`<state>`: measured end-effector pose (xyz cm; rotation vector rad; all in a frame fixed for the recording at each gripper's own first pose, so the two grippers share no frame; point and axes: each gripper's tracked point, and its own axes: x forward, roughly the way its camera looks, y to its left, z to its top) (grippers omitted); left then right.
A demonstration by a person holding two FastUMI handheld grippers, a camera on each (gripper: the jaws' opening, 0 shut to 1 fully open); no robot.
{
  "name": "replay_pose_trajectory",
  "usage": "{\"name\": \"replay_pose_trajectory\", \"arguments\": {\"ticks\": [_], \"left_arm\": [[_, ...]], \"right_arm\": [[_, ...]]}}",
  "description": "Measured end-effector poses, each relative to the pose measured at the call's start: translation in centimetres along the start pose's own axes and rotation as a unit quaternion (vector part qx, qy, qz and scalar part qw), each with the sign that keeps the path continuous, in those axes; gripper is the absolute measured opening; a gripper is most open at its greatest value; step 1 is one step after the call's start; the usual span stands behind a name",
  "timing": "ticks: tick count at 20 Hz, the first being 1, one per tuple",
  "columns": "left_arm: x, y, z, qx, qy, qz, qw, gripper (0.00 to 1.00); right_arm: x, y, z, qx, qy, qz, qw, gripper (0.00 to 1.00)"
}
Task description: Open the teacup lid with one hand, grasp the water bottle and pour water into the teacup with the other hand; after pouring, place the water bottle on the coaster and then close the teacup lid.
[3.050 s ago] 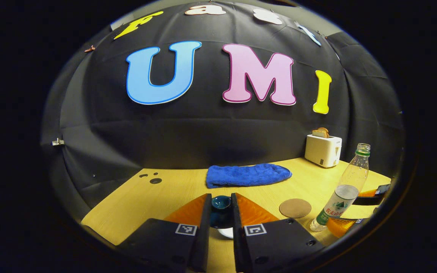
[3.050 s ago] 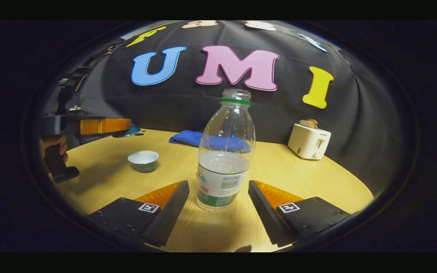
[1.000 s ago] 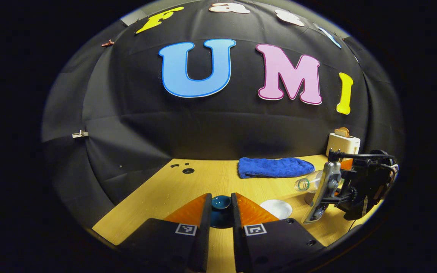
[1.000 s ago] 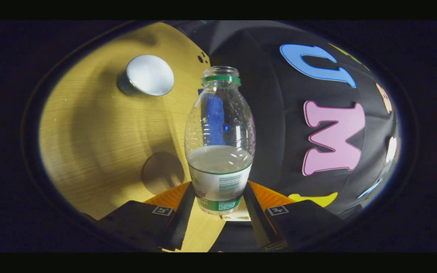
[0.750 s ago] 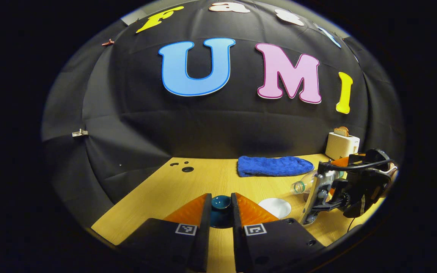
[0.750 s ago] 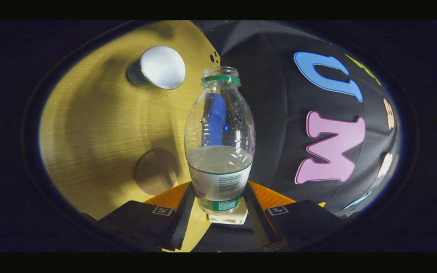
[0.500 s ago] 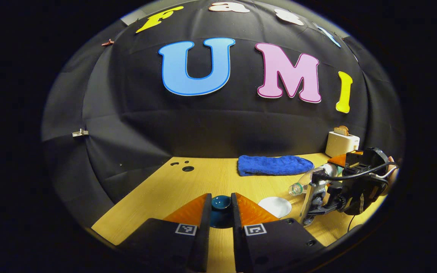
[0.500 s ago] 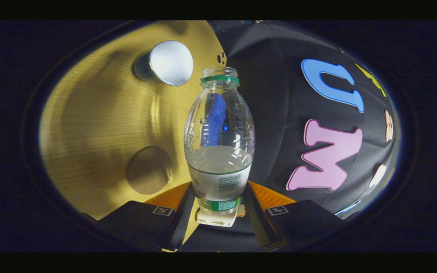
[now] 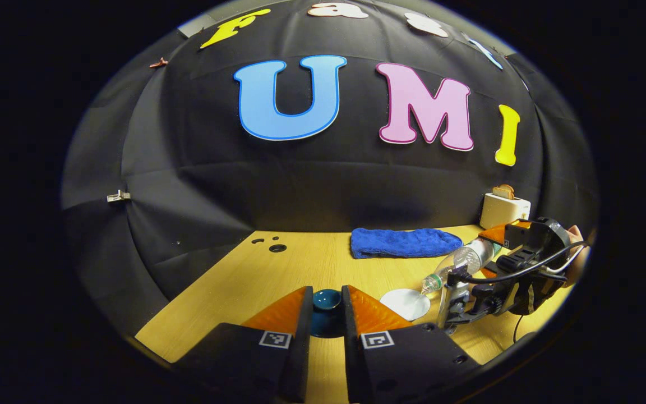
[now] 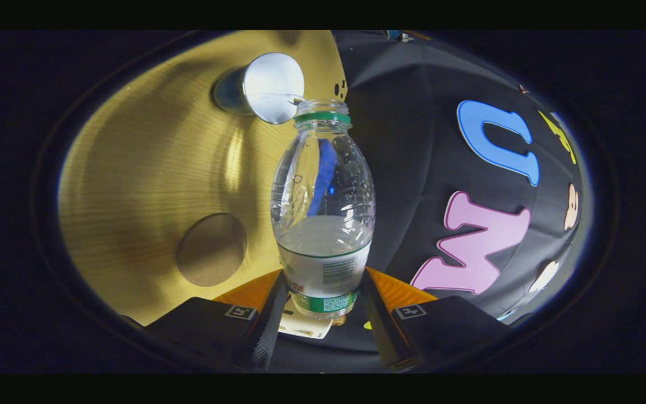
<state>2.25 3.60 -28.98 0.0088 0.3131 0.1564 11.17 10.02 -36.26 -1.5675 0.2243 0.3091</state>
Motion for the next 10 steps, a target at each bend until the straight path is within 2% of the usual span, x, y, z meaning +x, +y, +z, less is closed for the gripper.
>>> {"name": "replay_pose_trajectory", "arguments": {"ticks": [2,3,4,5,9,10], "left_arm": [[0.0,0.1,0.0,-0.001,0.000,0.001,1.000,0.27],[0.0,0.2,0.1,-0.001,0.000,0.001,1.000,0.31],[0.0,0.1,0.0,-0.001,0.000,0.001,1.000,0.27],[0.0,0.1,0.0,-0.001,0.001,0.001,1.000,0.31],[0.0,0.0,-0.4,-0.005,0.003,-0.002,1.000,0.31],[0.1,0.0,-0.4,-0.007,0.005,-0.002,1.000,0.27]], "right_arm": [[0.0,-0.2,0.1,-0.008,-0.004,-0.005,1.000,0.73],[0.0,-0.2,0.0,-0.009,-0.004,-0.006,1.000,0.73],[0.0,-0.2,-0.1,-0.012,-0.004,-0.007,1.000,0.73],[0.1,-0.3,-0.1,-0.015,-0.004,-0.009,1.000,0.73],[0.7,-0.9,-0.2,-0.033,-0.012,-0.024,0.999,0.73],[0.8,-1.2,-0.3,-0.040,-0.013,-0.029,0.999,0.73]]}}
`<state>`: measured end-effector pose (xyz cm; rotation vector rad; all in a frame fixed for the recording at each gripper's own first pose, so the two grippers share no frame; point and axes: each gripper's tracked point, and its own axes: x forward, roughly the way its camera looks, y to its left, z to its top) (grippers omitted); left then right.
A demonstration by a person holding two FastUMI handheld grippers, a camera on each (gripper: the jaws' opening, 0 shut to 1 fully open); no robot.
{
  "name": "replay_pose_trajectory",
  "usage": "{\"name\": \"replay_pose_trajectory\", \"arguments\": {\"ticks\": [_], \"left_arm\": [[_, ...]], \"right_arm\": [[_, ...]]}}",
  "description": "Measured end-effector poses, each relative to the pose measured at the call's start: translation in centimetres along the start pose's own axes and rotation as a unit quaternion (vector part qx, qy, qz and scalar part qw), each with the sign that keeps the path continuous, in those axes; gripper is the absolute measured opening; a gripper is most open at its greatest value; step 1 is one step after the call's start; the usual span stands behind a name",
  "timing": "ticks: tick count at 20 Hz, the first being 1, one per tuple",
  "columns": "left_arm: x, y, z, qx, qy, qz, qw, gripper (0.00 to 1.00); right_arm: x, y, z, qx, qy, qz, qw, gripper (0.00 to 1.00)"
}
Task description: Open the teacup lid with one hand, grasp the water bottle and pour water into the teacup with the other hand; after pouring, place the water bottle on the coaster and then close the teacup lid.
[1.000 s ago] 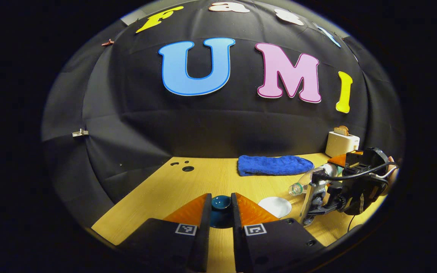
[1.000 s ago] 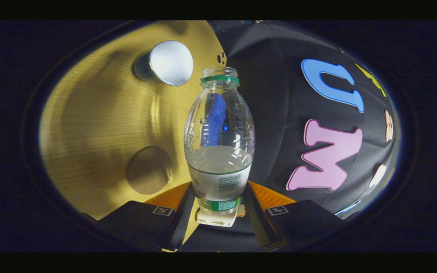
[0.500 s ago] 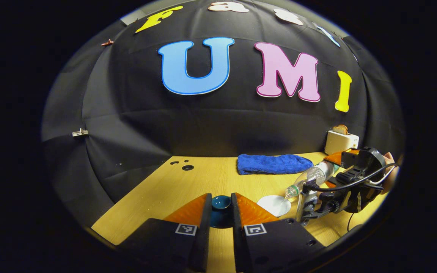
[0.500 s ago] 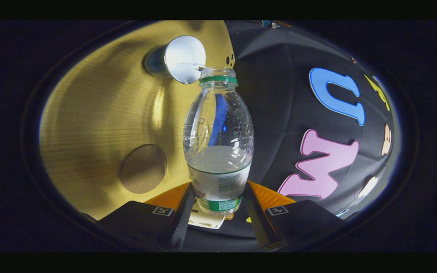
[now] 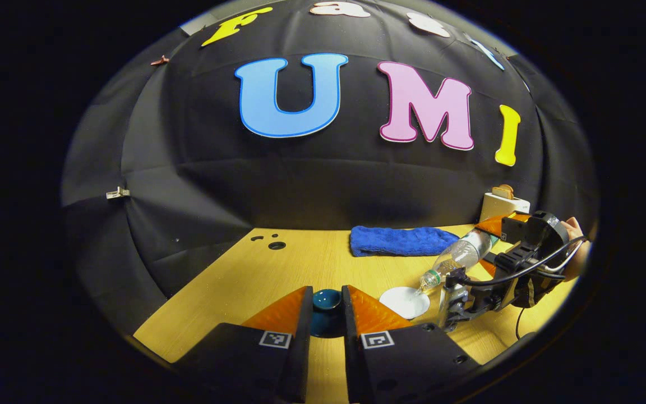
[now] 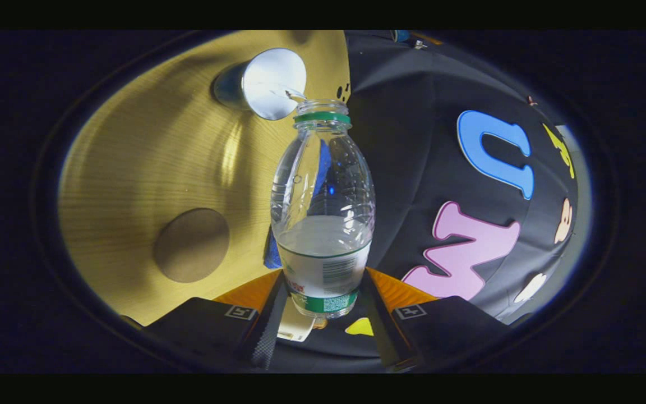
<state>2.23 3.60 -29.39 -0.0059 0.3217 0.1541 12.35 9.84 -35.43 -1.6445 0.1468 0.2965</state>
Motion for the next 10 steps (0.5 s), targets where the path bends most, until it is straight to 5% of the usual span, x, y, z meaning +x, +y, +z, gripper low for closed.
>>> {"name": "replay_pose_trajectory", "arguments": {"ticks": [10], "left_arm": [[0.0,0.3,0.2,-0.001,-0.004,0.003,1.000,0.31]], "right_arm": [[0.3,-2.0,0.4,-0.062,-0.034,-0.068,0.995,0.73]]}}
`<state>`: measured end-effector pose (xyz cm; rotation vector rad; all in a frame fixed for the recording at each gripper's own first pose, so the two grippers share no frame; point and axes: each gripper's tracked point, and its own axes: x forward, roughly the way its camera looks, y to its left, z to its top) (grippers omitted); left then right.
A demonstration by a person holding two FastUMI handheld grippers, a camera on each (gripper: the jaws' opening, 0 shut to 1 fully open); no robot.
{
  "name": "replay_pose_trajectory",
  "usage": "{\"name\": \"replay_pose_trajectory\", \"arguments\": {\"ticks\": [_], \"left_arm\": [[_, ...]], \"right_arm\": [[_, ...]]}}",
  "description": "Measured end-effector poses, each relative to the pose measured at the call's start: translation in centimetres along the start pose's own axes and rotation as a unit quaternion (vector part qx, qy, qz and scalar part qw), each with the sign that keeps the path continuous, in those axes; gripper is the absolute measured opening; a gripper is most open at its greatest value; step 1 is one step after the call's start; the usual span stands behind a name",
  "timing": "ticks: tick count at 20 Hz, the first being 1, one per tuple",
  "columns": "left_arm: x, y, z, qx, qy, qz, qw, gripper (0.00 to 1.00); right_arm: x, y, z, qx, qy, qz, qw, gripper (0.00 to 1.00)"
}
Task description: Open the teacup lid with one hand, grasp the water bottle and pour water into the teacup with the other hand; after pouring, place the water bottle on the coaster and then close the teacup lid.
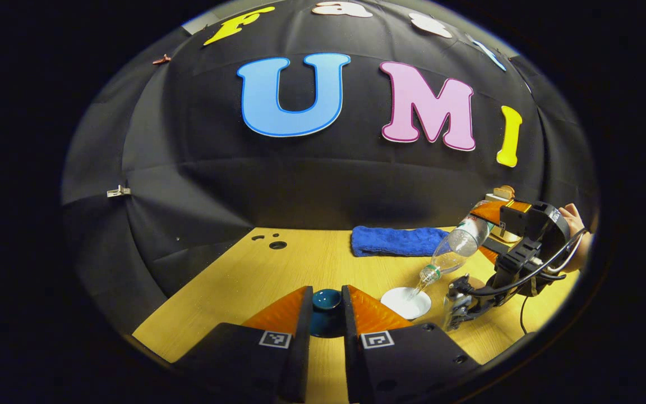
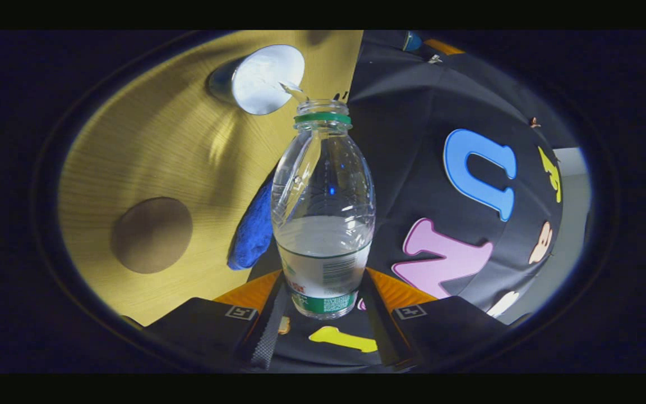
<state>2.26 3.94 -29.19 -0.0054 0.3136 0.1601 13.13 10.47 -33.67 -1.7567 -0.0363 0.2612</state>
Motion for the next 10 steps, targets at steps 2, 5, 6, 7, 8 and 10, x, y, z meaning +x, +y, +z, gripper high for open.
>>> {"name": "replay_pose_trajectory", "arguments": {"ticks": [2,5,6,7,8,10], "left_arm": [[0.1,-0.1,0.2,0.003,-0.003,-0.001,1.000,0.31],[0.0,0.0,0.5,0.005,-0.007,-0.003,1.000,0.31],[0.0,-0.1,0.4,0.004,-0.008,-0.003,1.000,0.31],[0.0,-0.1,0.4,0.003,-0.008,-0.003,1.000,0.31],[0.1,-0.1,0.4,0.003,-0.007,-0.003,1.000,0.31],[-0.1,0.0,0.4,0.005,-0.007,-0.005,1.000,0.31]], "right_arm": [[0.1,-0.4,0.0,-0.008,-0.007,-0.013,1.000,0.73],[0.0,-0.3,0.1,-0.016,-0.015,-0.025,0.999,0.74],[0.1,-0.5,0.1,-0.021,-0.019,-0.031,0.999,0.74],[0.1,-0.6,0.2,-0.025,-0.023,-0.037,0.999,0.73],[0.1,-0.8,0.3,-0.033,-0.028,-0.044,0.998,0.74],[0.1,-1.3,0.5,-0.055,-0.043,-0.065,0.995,0.73]]}}
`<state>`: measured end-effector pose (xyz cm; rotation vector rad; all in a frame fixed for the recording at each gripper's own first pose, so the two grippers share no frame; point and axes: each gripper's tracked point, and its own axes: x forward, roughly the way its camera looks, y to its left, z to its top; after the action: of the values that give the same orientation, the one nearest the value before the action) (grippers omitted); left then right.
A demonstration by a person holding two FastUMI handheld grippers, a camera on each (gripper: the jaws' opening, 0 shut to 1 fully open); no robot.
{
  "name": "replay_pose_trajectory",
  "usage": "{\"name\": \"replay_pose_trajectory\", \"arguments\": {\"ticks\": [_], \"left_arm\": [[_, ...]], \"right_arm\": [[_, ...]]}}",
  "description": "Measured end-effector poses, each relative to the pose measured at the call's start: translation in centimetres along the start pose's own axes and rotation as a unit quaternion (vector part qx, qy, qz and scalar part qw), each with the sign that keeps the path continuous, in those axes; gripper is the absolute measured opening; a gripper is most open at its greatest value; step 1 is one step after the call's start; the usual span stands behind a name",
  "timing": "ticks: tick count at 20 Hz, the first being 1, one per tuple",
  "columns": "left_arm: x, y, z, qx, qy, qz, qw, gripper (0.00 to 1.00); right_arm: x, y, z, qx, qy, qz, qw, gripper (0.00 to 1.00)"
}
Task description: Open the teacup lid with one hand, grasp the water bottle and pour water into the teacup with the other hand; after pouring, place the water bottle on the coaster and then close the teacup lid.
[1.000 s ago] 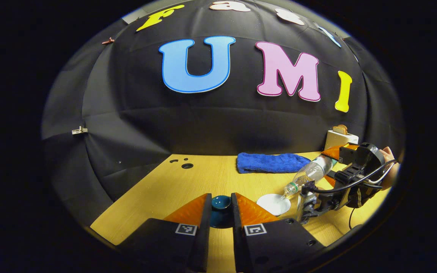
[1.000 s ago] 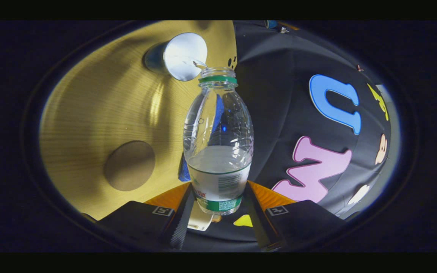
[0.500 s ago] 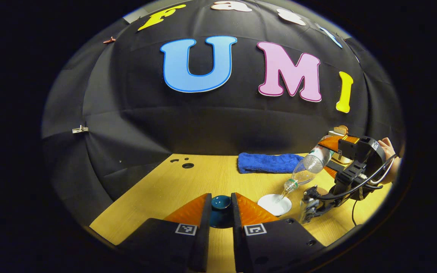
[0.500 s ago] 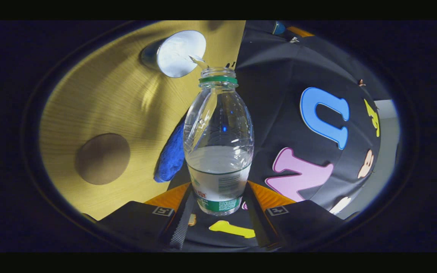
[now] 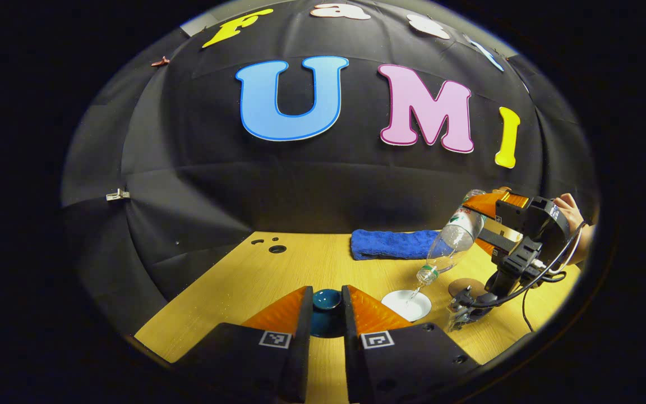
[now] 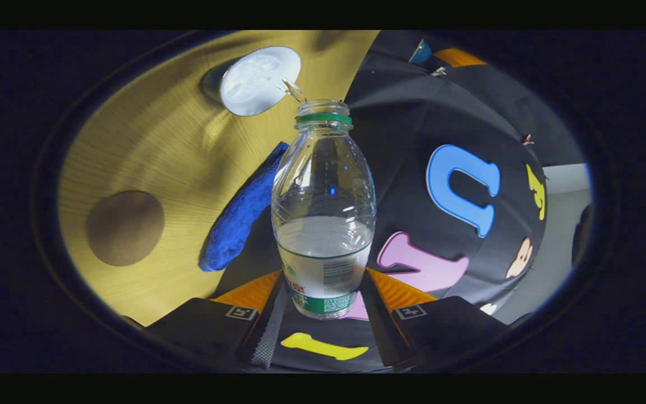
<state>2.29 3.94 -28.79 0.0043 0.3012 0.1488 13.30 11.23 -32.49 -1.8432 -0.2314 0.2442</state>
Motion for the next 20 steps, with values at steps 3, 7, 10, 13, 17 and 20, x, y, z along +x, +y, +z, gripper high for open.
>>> {"name": "replay_pose_trajectory", "arguments": {"ticks": [3,7,10,13,17,20], "left_arm": [[0.0,0.2,0.3,0.005,-0.003,-0.002,1.000,0.31],[0.0,0.4,0.4,0.006,-0.003,-0.004,1.000,0.31],[-0.1,0.2,0.4,0.005,-0.004,-0.006,1.000,0.31],[-0.1,0.0,0.4,0.002,-0.003,-0.009,1.000,0.31],[-0.2,0.3,0.1,-0.003,-0.001,-0.007,1.000,0.31],[-0.5,0.7,-0.2,-0.002,0.002,-0.005,1.000,0.31]], "right_arm": [[0.7,-0.8,0.0,-0.034,-0.031,-0.027,0.999,0.73],[1.1,-1.7,0.1,-0.058,-0.046,-0.051,0.996,0.73],[0.7,-1.5,0.2,-0.055,-0.046,-0.061,0.996,0.73],[0.7,-0.8,0.5,-0.038,-0.048,-0.049,0.997,0.73],[-0.4,1.7,0.8,0.057,-0.035,0.016,0.998,0.73],[-2.1,4.4,1.0,0.157,-0.010,0.079,0.984,0.74]]}}
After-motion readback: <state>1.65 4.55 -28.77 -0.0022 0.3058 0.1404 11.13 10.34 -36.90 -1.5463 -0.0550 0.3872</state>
